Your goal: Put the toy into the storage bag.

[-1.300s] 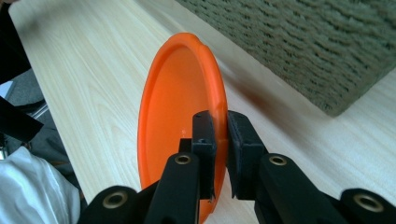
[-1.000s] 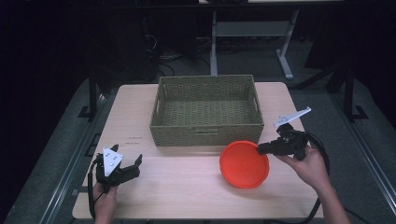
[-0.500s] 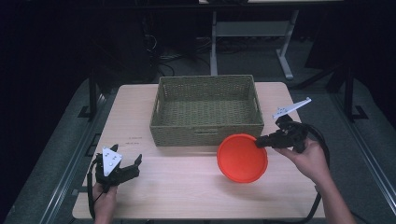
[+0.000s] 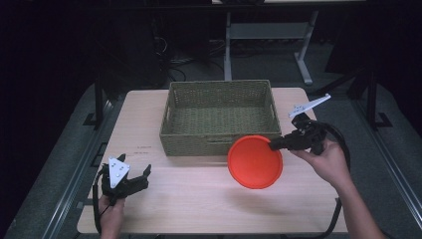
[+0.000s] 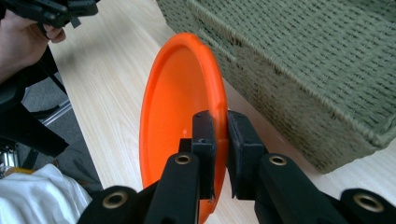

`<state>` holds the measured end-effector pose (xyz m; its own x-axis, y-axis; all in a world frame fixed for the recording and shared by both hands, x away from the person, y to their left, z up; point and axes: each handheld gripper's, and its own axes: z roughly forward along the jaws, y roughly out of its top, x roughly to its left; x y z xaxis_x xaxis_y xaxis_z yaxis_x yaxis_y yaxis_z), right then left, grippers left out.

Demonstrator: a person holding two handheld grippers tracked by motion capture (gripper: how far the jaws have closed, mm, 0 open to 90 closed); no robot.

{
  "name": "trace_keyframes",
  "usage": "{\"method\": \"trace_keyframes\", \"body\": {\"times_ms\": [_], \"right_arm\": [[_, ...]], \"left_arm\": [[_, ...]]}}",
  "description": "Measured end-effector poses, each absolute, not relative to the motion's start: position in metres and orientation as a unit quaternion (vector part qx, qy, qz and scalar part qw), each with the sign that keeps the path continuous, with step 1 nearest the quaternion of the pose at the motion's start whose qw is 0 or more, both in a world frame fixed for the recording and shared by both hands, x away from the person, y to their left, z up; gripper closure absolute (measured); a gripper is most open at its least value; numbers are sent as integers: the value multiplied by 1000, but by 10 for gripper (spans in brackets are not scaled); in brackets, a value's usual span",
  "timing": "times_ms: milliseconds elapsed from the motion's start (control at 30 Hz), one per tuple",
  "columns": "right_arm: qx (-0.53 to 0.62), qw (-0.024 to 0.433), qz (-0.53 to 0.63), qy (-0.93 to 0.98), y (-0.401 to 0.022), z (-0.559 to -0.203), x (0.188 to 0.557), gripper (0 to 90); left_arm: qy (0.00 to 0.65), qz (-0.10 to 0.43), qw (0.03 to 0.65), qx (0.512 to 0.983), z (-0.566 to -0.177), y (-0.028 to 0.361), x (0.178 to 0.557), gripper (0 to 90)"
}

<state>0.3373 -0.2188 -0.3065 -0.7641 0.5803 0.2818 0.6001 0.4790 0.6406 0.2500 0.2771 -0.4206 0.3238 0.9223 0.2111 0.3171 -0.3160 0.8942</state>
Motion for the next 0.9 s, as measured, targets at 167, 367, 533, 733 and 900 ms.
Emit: {"method": "trace_keyframes", "body": {"times_ms": [167, 367, 533, 733, 900], "right_arm": [[-343, 14, -382, -858, -216, -298, 339, 820], [-339, 16, -384, -859, -210, -291, 344, 820], [-337, 18, -386, -859, -207, -289, 347, 819], [-335, 18, -387, -859, -204, -281, 351, 819], [-337, 21, -390, -857, -203, -277, 354, 819]], "left_arm": [[434, 387, 392, 713, -421, 277, 250, 127], [433, 388, 392, 713, -420, 278, 250, 127], [434, 388, 393, 712, -420, 278, 250, 127], [435, 388, 394, 711, -420, 279, 250, 127], [436, 388, 395, 709, -420, 279, 249, 127]]}}
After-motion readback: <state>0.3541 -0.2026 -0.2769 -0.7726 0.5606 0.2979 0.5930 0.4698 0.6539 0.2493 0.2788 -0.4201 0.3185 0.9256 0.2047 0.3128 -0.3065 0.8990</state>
